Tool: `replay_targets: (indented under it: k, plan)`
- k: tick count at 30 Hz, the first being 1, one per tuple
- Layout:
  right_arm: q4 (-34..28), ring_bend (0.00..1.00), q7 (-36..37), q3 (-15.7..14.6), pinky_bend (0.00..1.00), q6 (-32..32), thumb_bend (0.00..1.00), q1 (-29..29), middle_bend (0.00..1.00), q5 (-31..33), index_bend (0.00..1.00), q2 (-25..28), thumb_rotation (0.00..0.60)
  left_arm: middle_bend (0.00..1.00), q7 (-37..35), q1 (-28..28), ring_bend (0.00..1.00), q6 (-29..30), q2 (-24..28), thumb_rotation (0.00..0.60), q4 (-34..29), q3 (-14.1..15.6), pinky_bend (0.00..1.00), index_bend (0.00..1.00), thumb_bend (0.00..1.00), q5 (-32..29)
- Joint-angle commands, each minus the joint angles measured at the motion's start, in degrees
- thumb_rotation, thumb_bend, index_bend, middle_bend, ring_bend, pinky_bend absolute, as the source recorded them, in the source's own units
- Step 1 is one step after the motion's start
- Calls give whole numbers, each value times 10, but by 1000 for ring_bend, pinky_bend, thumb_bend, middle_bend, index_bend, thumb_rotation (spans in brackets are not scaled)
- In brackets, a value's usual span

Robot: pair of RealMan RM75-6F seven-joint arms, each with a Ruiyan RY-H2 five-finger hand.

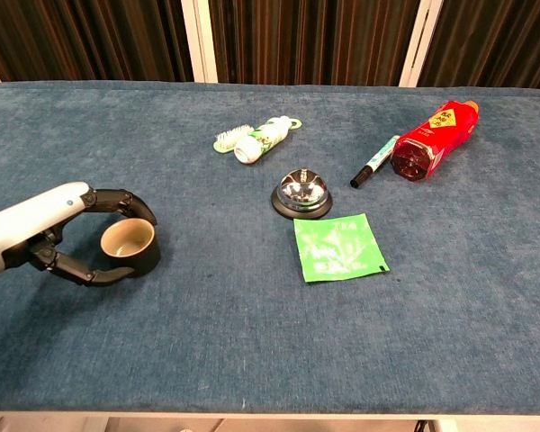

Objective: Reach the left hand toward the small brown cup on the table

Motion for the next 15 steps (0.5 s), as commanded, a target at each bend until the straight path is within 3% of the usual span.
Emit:
replay_targets:
  k: [1, 7, 15]
  plan:
    - [0, 109, 0, 0, 106, 0, 203, 0, 138, 0, 206, 0, 600, 416, 1, 1, 129, 5, 5, 600, -4, -1, 109, 390, 331, 1]
    - [-1, 108, -1, 0, 106, 0, 203, 0, 138, 0, 207, -1, 600, 419, 7, -6, 130, 14, 34, 600, -31, -10, 109, 407, 332, 4]
    - [-1, 109, -2, -1, 106, 1, 203, 0, 138, 0, 208, -1, 600, 419, 44, -48, 131, -23, 136, 600, -116, -49, 111, 407, 332, -14]
